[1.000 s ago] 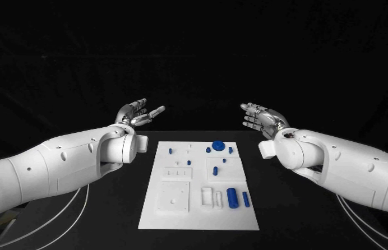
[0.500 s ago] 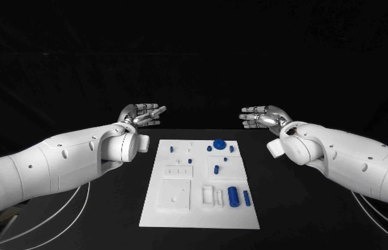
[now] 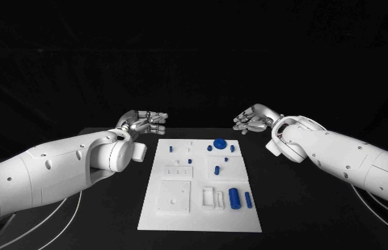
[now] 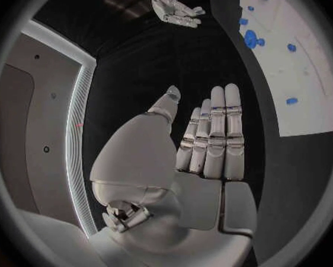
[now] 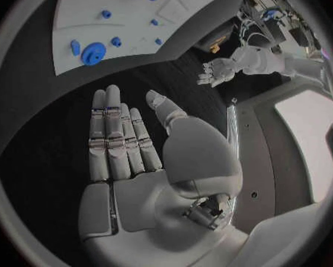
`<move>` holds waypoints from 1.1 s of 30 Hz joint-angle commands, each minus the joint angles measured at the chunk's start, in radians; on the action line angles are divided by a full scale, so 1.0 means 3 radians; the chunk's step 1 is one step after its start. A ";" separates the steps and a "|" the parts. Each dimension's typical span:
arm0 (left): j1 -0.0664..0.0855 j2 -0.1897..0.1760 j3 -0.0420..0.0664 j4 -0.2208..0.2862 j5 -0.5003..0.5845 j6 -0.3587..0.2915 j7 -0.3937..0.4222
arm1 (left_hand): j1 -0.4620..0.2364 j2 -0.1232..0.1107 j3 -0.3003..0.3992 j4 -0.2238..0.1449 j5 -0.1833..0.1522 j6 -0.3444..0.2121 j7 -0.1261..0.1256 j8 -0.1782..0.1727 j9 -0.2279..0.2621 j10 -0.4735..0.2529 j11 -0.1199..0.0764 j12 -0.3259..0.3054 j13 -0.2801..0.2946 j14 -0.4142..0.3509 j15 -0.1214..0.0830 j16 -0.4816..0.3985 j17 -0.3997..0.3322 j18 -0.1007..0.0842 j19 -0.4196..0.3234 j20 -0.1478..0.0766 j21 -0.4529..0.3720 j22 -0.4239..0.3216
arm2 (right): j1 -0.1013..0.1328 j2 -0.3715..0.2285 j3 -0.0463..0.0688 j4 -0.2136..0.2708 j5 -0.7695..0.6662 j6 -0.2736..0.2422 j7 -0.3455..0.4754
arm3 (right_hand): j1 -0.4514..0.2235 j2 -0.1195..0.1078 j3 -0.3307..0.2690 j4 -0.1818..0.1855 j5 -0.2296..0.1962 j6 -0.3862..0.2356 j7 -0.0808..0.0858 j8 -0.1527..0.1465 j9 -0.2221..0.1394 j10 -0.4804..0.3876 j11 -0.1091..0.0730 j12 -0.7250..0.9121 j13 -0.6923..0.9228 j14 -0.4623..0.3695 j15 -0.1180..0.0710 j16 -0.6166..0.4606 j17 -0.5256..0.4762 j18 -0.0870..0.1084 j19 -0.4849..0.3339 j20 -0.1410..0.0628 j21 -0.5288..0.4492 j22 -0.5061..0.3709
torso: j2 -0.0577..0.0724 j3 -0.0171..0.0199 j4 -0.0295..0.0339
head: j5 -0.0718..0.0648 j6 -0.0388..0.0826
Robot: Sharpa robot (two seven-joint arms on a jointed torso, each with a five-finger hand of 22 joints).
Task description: Assemble the parts on the task board
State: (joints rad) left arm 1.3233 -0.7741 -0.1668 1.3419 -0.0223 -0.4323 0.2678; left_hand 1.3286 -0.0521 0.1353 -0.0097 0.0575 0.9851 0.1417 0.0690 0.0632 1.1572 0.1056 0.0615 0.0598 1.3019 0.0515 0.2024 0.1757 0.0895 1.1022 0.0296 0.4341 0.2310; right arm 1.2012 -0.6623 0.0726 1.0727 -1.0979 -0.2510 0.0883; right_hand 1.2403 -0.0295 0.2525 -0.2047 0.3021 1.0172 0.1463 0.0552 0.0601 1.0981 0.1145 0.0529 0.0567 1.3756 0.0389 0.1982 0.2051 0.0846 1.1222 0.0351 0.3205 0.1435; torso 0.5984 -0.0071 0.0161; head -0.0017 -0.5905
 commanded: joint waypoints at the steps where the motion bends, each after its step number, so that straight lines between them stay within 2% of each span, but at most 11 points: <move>1: 0.0022 -0.0057 0.0005 0.0117 -0.0077 0.0270 0.0030 | -0.0016 0.0029 -0.0013 -0.0041 0.0001 0.0002 0.0002 -0.0008 0.0002 -0.0036 0.0011 -0.0003 0.0000 -0.0074 0.0016 0.0031 0.0042 -0.0028 -0.0106 0.0018 0.0091 0.0062 | 0.0014 0.0041 0.0003 -0.0043 -0.0884 -0.0039 -0.0138 | 0.0019 -0.0067 -0.0110 -0.0120 -0.0015 0.0217 -0.0055 0.0024 0.0013 0.0224 -0.0096 0.0018 0.0008 0.0406 -0.0178 0.0982 0.0930 0.0126 0.0464 -0.0193 0.0669 0.0510 | 0.0107 0.0005 0.0041 | -0.0047 0.0056; 8: 0.0061 -0.0166 0.0015 0.0336 -0.0102 0.0353 0.0045 | -0.0034 0.0034 -0.0023 -0.0086 0.0000 -0.0020 0.0002 -0.0007 0.0002 -0.0068 0.0020 -0.0004 0.0000 -0.0107 0.0031 0.0002 0.0037 -0.0015 -0.0211 0.0040 0.0186 0.0106 | 0.0054 0.0104 0.0007 -0.0063 -0.1391 -0.0068 -0.0257 | 0.0011 -0.0107 -0.0112 -0.0141 -0.0037 0.0189 -0.0060 0.0024 0.0012 0.0173 -0.0089 0.0017 0.0008 0.0358 -0.0164 0.1460 0.1338 0.0251 0.0392 -0.0115 0.0996 0.0960 | 0.0198 -0.0005 0.0089 | -0.0094 0.0132; 12: 0.0086 -0.0194 0.0021 0.0421 -0.0115 0.0370 0.0046 | -0.0036 0.0031 -0.0025 -0.0091 -0.0001 -0.0024 0.0010 -0.0007 0.0002 -0.0074 0.0025 -0.0004 0.0000 -0.0128 0.0040 -0.0014 0.0030 -0.0017 -0.0234 0.0048 0.0186 0.0103 | 0.0080 0.0136 0.0008 -0.0022 -0.1573 -0.0082 -0.0298 | 0.0017 -0.0134 -0.0064 -0.0142 -0.0045 0.0187 -0.0070 0.0024 0.0012 0.0171 -0.0090 0.0014 0.0007 0.0313 -0.0158 0.1618 0.1391 0.0300 0.0342 -0.0077 0.1037 0.1246 | 0.0248 -0.0008 0.0112 | -0.0100 0.0161; 16: 0.0114 -0.0201 0.0028 0.0471 -0.0129 0.0381 0.0047 | -0.0040 0.0028 -0.0027 -0.0090 -0.0001 -0.0028 0.0014 -0.0007 0.0002 -0.0075 0.0027 -0.0003 0.0001 -0.0135 0.0045 -0.0026 0.0024 -0.0015 -0.0245 0.0053 0.0183 0.0098 | 0.0102 0.0179 0.0009 0.0042 -0.1765 -0.0089 -0.0345 | 0.0039 -0.0145 -0.0006 -0.0150 -0.0136 0.0195 -0.0078 0.0022 0.0012 0.0185 -0.0094 0.0014 0.0007 0.0322 -0.0159 0.1680 0.1398 0.0324 0.0355 -0.0062 0.1026 0.1364 | 0.0282 -0.0011 0.0129 | -0.0096 0.0172; 21: 0.0159 -0.0199 0.0033 0.0510 -0.0147 0.0386 0.0044 | -0.0040 0.0022 -0.0028 -0.0089 -0.0002 -0.0033 0.0018 -0.0007 0.0002 -0.0085 0.0030 -0.0003 0.0000 -0.0122 0.0044 -0.0030 0.0021 -0.0010 -0.0240 0.0055 0.0190 0.0094 | 0.0129 0.0246 0.0009 0.0129 -0.2023 -0.0063 -0.0416 | 0.0042 -0.0215 0.0197 -0.0148 -0.0207 0.0212 -0.0102 0.0022 0.0012 0.0189 -0.0098 0.0014 0.0007 0.0309 -0.0151 0.1928 0.1462 0.0422 0.0378 0.0009 0.1072 0.1662 | 0.0334 -0.0014 0.0151 | -0.0088 0.0194; 27: 0.0196 -0.0200 0.0040 0.0538 -0.0169 0.0388 0.0039 | -0.0038 0.0015 -0.0030 -0.0089 -0.0002 -0.0041 0.0017 -0.0007 0.0002 -0.0094 0.0030 -0.0004 0.0000 -0.0096 0.0036 -0.0013 0.0028 -0.0006 -0.0221 0.0048 0.0210 0.0099 | 0.0145 0.0312 0.0009 0.0171 -0.2225 0.0001 -0.0488 | 0.0034 -0.0269 0.0326 -0.0107 -0.0233 0.0216 -0.0111 0.0023 0.0012 0.0168 -0.0091 0.0016 0.0008 0.0267 -0.0145 0.2055 0.1447 0.0461 0.0384 0.0036 0.1046 0.1872 | 0.0369 -0.0025 0.0165 | -0.0096 0.0209; 31: 0.0219 -0.0202 0.0044 0.0558 -0.0177 0.0405 0.0032 | -0.0039 0.0012 -0.0031 -0.0086 -0.0003 -0.0041 0.0021 -0.0006 0.0002 -0.0099 0.0031 -0.0003 0.0000 -0.0091 0.0035 -0.0007 0.0031 -0.0006 -0.0218 0.0046 0.0219 0.0100 | 0.0149 0.0349 0.0009 0.0183 -0.2341 0.0038 -0.0546 | 0.0092 -0.0301 0.0396 -0.0110 -0.0345 0.0218 -0.0112 0.0022 0.0012 0.0114 -0.0078 0.0015 0.0005 0.0258 -0.0137 0.2065 0.1409 0.0480 0.0386 0.0048 0.0993 0.1973 | 0.0394 -0.0033 0.0176 | -0.0094 0.0209; 32: 0.0225 -0.0203 0.0044 0.0564 -0.0180 0.0411 0.0029 | -0.0040 0.0012 -0.0031 -0.0086 -0.0003 -0.0041 0.0021 -0.0006 0.0002 -0.0099 0.0032 -0.0003 0.0000 -0.0091 0.0035 -0.0006 0.0032 -0.0006 -0.0218 0.0046 0.0220 0.0100 | 0.0150 0.0358 0.0008 0.0184 -0.2363 0.0054 -0.0559 | 0.0062 -0.0367 0.0544 -0.0078 -0.0355 0.0223 -0.0111 0.0023 0.0012 0.0117 -0.0077 0.0015 0.0005 0.0258 -0.0136 0.2086 0.1380 0.0498 0.0391 0.0062 0.0948 0.2116 | 0.0399 -0.0035 0.0178 | -0.0096 0.0213; 33: 0.0230 -0.0203 0.0045 0.0569 -0.0184 0.0416 0.0027 | -0.0040 0.0011 -0.0032 -0.0085 -0.0004 -0.0040 0.0024 -0.0006 0.0002 -0.0101 0.0034 -0.0003 0.0000 -0.0090 0.0036 -0.0004 0.0032 -0.0006 -0.0218 0.0046 0.0222 0.0100 | 0.0150 0.0367 0.0008 0.0182 -0.2380 0.0070 -0.0569 | 0.0128 -0.0345 0.0447 -0.0033 -0.0364 0.0222 -0.0110 0.0021 0.0012 0.0111 -0.0076 0.0015 0.0005 0.0249 -0.0135 0.2113 0.1374 0.0508 0.0423 0.0070 0.0839 0.2243 | 0.0405 -0.0039 0.0181 | -0.0099 0.0218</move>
State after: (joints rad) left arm 1.3887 -0.8350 -0.1546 1.5074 -0.0657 -0.3314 0.2687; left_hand 1.3250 -0.0486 0.1270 -0.0327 0.0574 0.9787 0.1480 0.0690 0.0629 1.1340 0.1152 0.0616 0.0594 1.2719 0.0643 0.1964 0.1842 0.0894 1.0325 0.0462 0.4972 0.2599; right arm 1.2451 -0.5551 0.0748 1.1257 -1.7383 -0.2599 -0.0490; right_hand 1.2694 -0.1347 0.3903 -0.2229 0.1964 1.0812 0.1204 0.0588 0.0630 1.1375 0.0911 0.0529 0.0579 1.4576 -0.0018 0.8268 0.6201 0.2253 1.2467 0.0520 0.5878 0.7941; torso 0.7120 -0.0157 0.0665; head -0.0300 -0.5273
